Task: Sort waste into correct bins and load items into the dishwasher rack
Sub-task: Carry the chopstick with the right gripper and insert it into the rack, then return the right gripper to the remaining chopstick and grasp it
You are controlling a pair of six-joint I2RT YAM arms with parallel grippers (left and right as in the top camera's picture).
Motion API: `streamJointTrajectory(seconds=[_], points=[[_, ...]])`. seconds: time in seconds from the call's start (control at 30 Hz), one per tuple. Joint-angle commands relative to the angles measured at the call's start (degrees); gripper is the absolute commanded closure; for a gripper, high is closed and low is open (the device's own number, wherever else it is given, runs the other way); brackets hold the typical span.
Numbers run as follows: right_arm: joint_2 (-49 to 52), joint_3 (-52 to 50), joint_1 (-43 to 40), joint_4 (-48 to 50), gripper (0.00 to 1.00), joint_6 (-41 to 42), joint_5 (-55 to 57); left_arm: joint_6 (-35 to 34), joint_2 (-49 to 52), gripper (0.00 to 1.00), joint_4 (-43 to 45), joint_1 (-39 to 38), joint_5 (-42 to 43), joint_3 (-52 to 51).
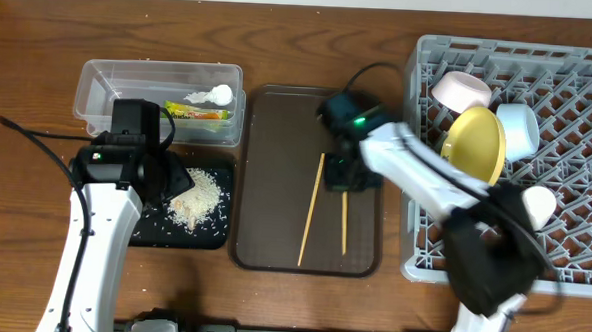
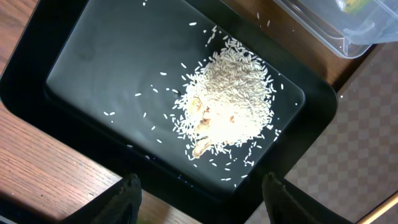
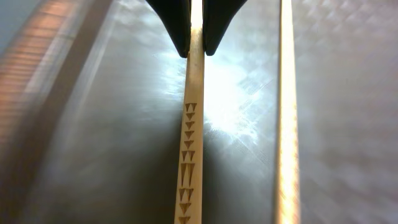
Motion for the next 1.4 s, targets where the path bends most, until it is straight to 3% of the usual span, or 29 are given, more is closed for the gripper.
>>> streamJointTrajectory(seconds=[0.0,0.3,0.53,0.77,0.97,1.1,1.37], points=[[-9.22,1.55,-3.72,-0.5,0.99,-8.22,-0.66,-0.09,-0.48,0.35,-0.31,0.24,0.11,-0.57],[-22.25,1.55,-16.41,-7.96,0.99,-19.41,-0.61,-0.09,-0.48,0.34,-0.26,0.24,0.11,-0.57],[-20.48,-0.24,-24.33,-12.02,0.99,-25.57,-0.61,-0.11,-0.48,0.34,-0.28,0.24,0.11,-0.57],[-15.04,-1.27,-25.62,-10.71,0.98,-26.27,-0.68,-0.11,-0.48,0.34,-0.28,0.24,0.11,-0.57],[-13.05,-1.27,-25.4,-10.14,0.86,-26.38,-0.66,-0.11,-0.48,0.34,-0.33,0.24,0.11,-0.57],[-13.27,-1.25,-25.35,-10.14,0.69,-26.36,-0.68,-0.11,-0.48,0.34,-0.31,0.24,0.11,-0.57],[-14.56,0.94,-25.0,-9.68,0.64,-26.36,-5.53,-0.09,-0.48,0.34,-0.31,0.24,0.11,-0.57]])
